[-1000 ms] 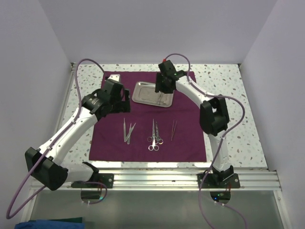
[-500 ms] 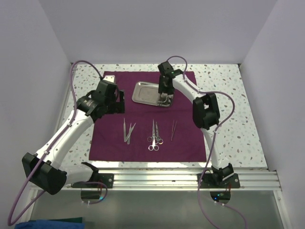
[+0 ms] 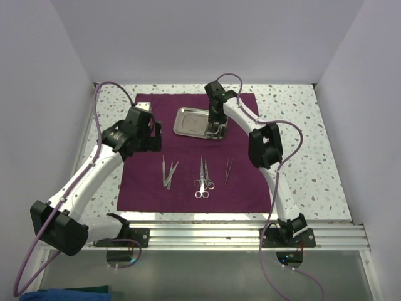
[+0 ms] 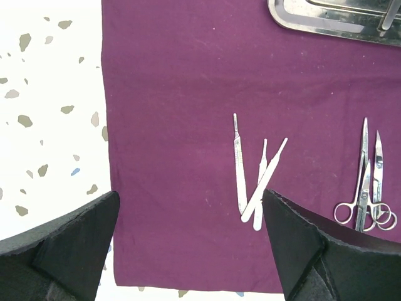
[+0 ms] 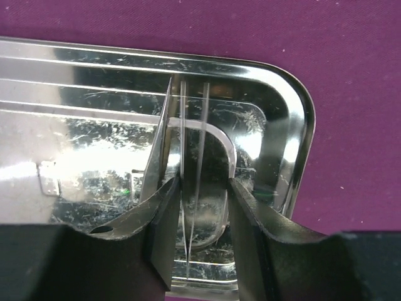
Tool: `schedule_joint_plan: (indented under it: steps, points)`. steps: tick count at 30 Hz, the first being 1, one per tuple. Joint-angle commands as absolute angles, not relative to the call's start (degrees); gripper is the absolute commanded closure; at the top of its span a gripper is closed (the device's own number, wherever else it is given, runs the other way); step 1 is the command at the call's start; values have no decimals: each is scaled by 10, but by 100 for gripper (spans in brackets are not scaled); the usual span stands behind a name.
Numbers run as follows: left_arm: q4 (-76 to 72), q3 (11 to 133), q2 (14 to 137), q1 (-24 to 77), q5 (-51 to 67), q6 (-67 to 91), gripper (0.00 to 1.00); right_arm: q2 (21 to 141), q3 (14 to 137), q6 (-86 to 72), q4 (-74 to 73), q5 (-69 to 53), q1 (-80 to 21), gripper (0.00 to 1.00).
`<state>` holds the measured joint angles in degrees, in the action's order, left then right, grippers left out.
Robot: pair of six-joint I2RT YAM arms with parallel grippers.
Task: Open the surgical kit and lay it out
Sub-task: Pick up the medical item from the container, then place the medical item in the surgical kit.
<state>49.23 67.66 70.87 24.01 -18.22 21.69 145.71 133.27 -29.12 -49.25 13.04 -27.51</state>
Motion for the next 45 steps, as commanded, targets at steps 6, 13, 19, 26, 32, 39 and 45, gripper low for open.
schedule_joint_plan:
  steps: [6,13,19,26,32,39,45]
  points:
    - [477,671,693,235,-181,200,1,1516,1387,-278,-557,159,-286,76]
    - [477,671,697,235,-182,199,1,1547,1384,-279,-552,142,-286,100]
    - [477,671,700,235,-179,200,1,1547,1394,-278,-538,141,-286,100]
    - [478,666,702,235,-170,211,1,1464,1398,-279,-483,112,-279,100]
    - [478,675,701,235,-171,210,1,1349,1385,-276,-449,108,-266,100]
    - [482,686,700,235,-167,220,1,1187,1246,-261,-436,121,-264,100]
    - [478,687,693,235,-158,229,1,1009,961,-300,-378,104,-266,100]
